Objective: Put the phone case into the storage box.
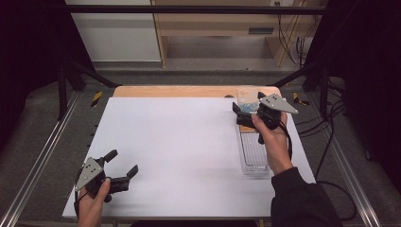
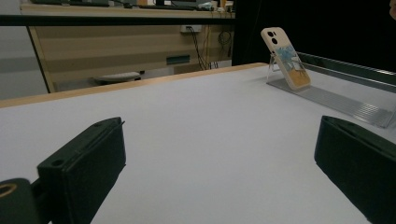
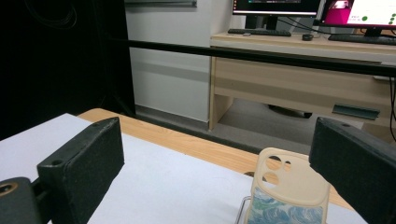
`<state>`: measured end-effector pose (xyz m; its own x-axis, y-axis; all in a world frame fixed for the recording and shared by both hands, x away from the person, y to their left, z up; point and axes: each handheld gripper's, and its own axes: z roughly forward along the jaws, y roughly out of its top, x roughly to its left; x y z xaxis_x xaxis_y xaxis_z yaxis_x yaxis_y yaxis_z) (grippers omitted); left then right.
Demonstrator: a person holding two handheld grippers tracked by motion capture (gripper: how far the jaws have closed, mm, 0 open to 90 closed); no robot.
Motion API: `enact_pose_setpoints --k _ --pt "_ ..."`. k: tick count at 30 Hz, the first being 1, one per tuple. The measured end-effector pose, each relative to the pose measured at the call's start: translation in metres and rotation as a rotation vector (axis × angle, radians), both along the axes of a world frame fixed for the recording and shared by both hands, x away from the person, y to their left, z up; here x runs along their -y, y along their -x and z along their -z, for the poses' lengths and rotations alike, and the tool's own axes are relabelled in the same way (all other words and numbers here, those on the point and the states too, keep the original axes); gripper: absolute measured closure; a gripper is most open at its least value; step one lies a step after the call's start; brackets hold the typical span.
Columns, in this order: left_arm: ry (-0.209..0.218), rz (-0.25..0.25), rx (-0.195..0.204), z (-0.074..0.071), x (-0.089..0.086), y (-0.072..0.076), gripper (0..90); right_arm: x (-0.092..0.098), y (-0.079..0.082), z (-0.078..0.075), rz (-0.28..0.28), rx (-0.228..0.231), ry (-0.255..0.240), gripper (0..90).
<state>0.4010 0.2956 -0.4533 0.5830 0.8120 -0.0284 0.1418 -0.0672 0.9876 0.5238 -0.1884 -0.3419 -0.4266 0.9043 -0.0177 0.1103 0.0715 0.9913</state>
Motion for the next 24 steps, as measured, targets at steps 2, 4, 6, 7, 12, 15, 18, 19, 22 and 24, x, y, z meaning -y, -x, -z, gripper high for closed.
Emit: enact_pose_setpoints --k 2,4,6,7,12,15,18,19,22,24 --pt "0.005 0.001 -0.001 0.000 -0.001 0.000 1.7 0.005 0.004 0.002 0.007 0.004 -0.007 3.4" --pt "0.009 0.006 0.004 0.000 -0.001 -0.001 1.7 0.009 0.007 0.002 0.015 0.001 -0.004 3.3" --pt "0.008 0.009 0.006 0.000 -0.001 -0.001 1.6 0.013 0.009 0.003 0.020 -0.002 -0.015 3.3" --pt "0.006 0.010 0.007 0.000 -0.001 -0.001 1.6 0.013 0.009 0.003 0.020 -0.002 -0.015 3.3" --pt "0.001 0.013 0.009 0.001 0.000 -0.002 1.7 0.028 0.021 0.004 0.032 0.010 -0.034 3.3" --pt "-0.005 0.013 0.005 0.002 0.001 -0.003 1.7 0.033 0.023 0.005 0.033 0.012 -0.030 3.1" --pt "-0.010 0.010 -0.003 0.004 0.002 -0.004 1.7 0.045 0.027 0.007 0.053 0.009 -0.045 2.9" --pt "-0.010 0.010 -0.003 0.004 0.002 -0.004 1.7 0.048 0.028 0.007 0.056 0.009 -0.044 3.0" --pt "-0.006 0.007 -0.002 0.004 0.001 -0.004 1.7 0.053 0.031 0.007 0.062 0.010 -0.051 2.9" --pt "-0.009 0.004 0.001 0.003 0.001 -0.004 1.8 0.058 0.036 0.008 0.070 0.013 -0.053 2.9"
